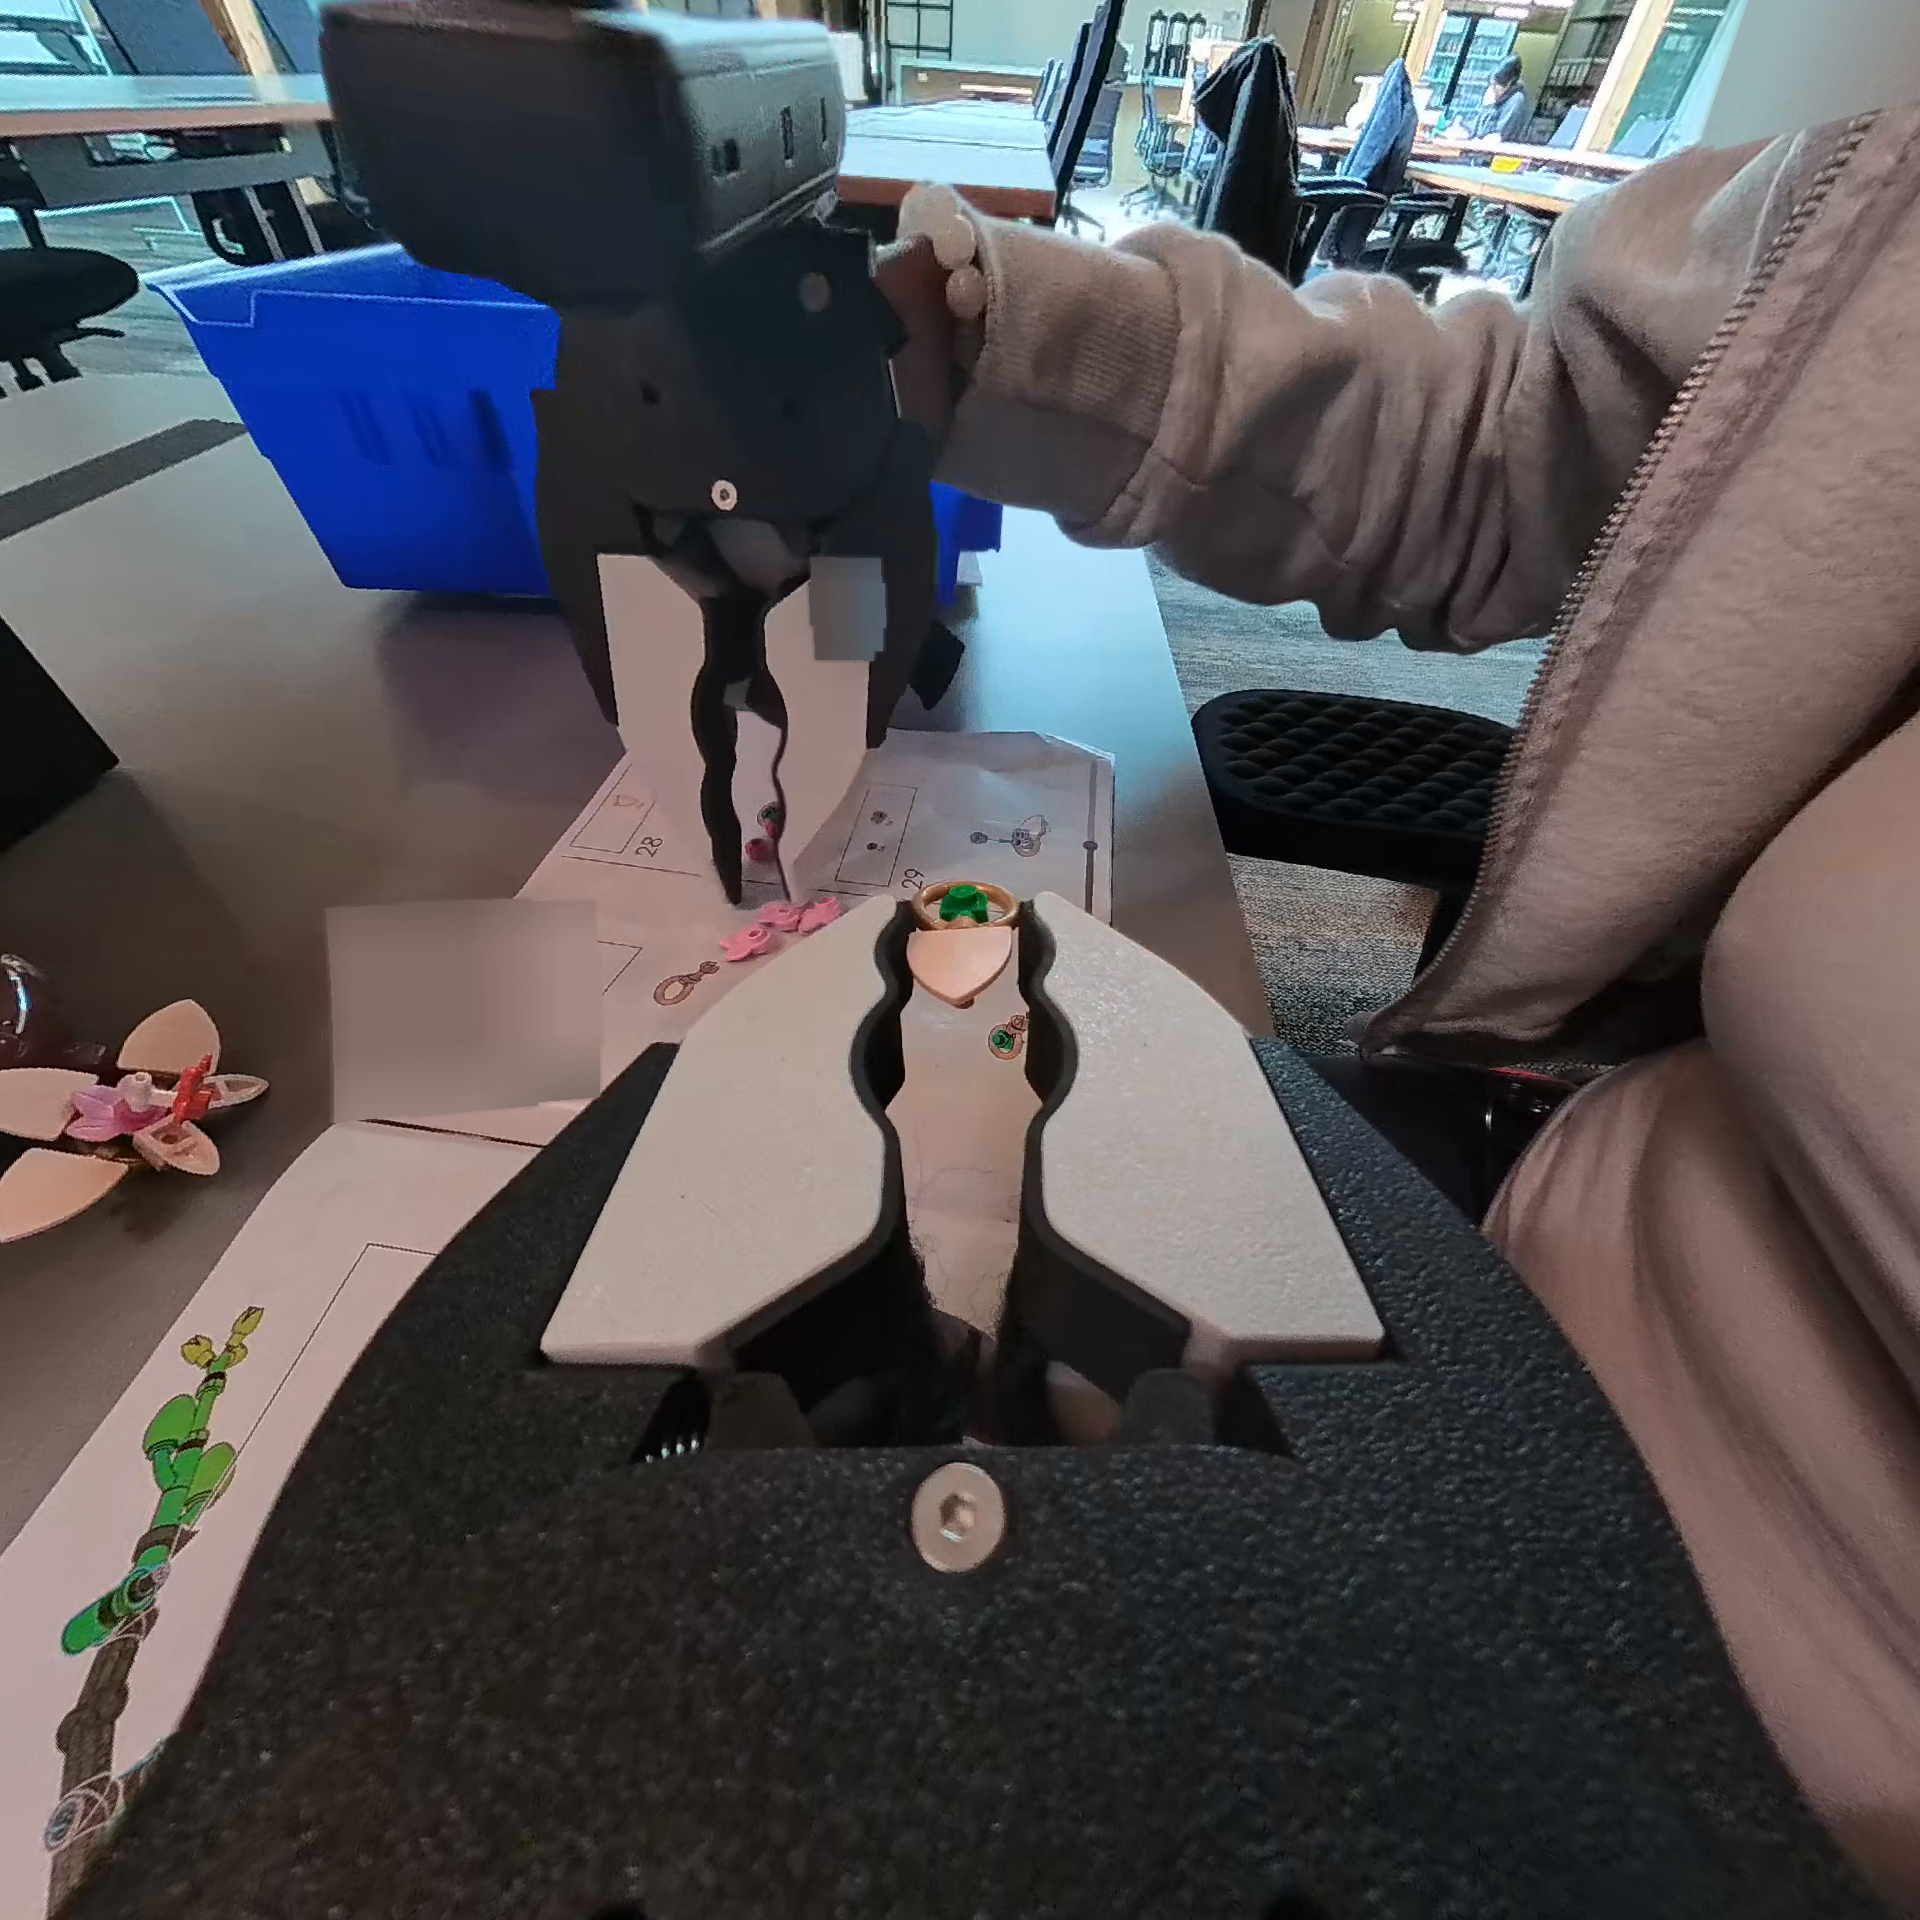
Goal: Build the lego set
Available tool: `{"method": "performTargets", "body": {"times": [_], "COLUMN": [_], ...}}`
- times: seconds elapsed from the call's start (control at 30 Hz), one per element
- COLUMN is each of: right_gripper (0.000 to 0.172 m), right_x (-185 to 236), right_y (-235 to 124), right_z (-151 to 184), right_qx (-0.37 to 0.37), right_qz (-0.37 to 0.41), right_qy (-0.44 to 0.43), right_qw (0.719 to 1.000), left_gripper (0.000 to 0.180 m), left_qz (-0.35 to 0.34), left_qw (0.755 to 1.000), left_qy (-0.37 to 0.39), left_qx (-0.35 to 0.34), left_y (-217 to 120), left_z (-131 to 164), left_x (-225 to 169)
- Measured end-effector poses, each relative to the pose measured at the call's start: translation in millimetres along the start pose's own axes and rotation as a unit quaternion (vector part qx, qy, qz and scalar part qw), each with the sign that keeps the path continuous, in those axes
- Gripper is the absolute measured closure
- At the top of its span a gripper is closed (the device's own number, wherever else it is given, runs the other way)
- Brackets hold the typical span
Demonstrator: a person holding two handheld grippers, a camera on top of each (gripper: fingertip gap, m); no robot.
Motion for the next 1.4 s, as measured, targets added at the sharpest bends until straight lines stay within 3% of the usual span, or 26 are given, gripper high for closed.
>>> {"method": "performTargets", "body": {"times": [0.4,0.67,0.97,1.13,1.4], "right_gripper": [0.16,0.171,0.172,0.172,0.172], "right_x": [1,5,25,43,60], "right_y": [3,-1,-19,-26,-21], "right_z": [2,4,5,10,29], "right_qx": [-0.06,-0.127,-0.168,-0.167,-0.172], "right_qz": [-0.016,-0.053,-0.126,-0.157,-0.158], "right_qy": [0.055,0.114,0.155,0.165,0.192], "right_qw": [0.997,0.984,0.965,0.959,0.953], "left_gripper": [0.161,0.161,0.161,0.161,0.161], "left_qz": [0.0,-0.003,-0.04,-0.063,-0.023], "left_qw": [1.0,1.0,0.997,0.993,0.977], "left_qy": [0.002,0.006,0.063,0.083,0.077], "left_qx": [-0.006,-0.013,-0.027,0.061,0.197], "left_y": [-1,-2,-2,21,68], "left_z": [-1,-1,-4,2,9], "left_x": [0,-1,-7,-11,-7]}}
Point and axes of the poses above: each gripper's, where its closed fingertips meet, y out along the fingers, z out of its underside, x = y × z across the jaws, the point moved 4 cm from there along -y, back along the fingers, and after that the axes turned 14 degrees about x, right-handed, at the moved point
